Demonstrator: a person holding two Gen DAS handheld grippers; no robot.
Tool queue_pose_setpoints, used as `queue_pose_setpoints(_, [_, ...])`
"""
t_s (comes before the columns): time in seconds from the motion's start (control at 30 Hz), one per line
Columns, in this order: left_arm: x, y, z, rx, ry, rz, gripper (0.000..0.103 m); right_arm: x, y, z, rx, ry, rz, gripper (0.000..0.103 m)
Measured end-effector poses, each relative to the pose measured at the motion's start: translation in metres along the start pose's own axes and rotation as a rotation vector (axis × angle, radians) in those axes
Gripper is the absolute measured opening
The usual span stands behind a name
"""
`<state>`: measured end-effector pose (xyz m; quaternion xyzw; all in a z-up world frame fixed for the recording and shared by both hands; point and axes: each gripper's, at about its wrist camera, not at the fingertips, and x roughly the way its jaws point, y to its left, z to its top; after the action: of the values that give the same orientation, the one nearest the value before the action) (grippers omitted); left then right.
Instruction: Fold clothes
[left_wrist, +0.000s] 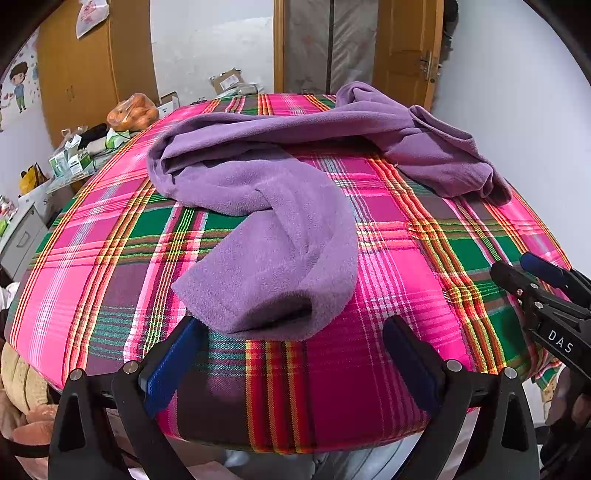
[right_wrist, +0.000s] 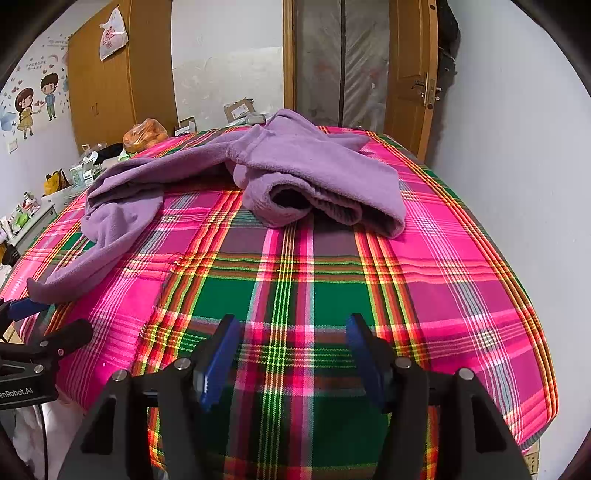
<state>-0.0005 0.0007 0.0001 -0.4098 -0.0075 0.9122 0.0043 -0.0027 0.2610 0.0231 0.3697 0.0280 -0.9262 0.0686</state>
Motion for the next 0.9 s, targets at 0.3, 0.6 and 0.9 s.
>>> queue_pose_setpoints(0.3, [0.0008,-0.0002,0.0002,0.001,0.001,0.004,0.101,0.0000,0.0019,-0.0007,0.007,-0.001,-0.013,0.061])
queue_pose_setpoints(0.6, [-0.0013,-0.0008,-0.0029,0.007,-0.030,0.005,0.101,0.0010,0.0027,-0.0011,0.007,-0.004,-0.014,0.061])
queue_pose_setpoints(0.9, [-0.0009,-0.0009,-0.0036,0.014,-0.045,0.003,0.101,0.0014,0.0019,-0.0001,0.007,-0.004,-0.013,0.061])
